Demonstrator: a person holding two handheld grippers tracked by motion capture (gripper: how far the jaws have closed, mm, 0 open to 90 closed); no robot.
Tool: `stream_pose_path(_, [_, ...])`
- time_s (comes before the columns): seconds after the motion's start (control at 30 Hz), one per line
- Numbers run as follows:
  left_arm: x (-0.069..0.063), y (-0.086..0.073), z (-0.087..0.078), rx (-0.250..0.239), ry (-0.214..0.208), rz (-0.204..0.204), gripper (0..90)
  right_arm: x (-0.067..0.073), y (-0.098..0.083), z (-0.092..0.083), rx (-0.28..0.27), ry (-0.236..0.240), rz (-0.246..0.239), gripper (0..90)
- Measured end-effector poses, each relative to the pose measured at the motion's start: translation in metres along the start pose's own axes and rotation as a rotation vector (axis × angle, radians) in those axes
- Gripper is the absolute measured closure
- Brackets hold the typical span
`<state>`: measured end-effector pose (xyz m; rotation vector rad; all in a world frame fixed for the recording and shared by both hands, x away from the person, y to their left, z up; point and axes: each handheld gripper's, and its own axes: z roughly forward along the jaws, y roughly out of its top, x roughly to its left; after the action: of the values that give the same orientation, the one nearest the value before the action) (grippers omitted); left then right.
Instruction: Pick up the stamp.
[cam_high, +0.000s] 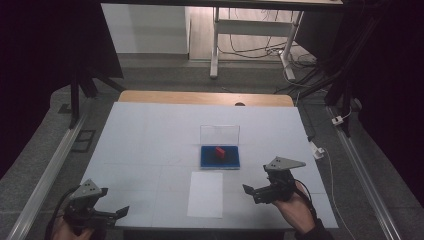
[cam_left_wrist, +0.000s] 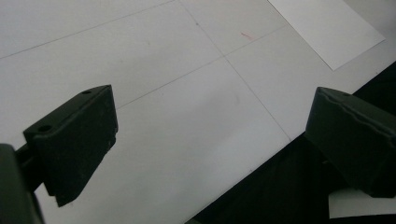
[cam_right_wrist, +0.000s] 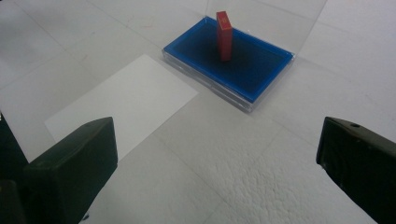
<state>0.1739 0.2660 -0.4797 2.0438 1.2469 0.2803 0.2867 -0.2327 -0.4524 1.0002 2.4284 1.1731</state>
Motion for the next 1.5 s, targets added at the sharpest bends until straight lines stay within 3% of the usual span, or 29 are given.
stream_pose_path(0.4, [0.001, 0.000, 0.000, -0.003, -0.006, -0.005, 2.6, -0.003, 0.014, 0.016, -0.021, 0.034, 0.024, 0.0])
stream_pose_path(0.87, [0.001, 0.000, -0.001, -0.008, -0.010, -0.008, 2.7, -0.005, 0.035, 0.047, 0.037, 0.028, -0.031, 0.0])
stream_pose_path(1.5, [0.002, 0.000, 0.000, -0.008, -0.013, -0.007, 2.9, -0.015, 0.054, 0.089, 0.103, 0.009, -0.015, 0.0])
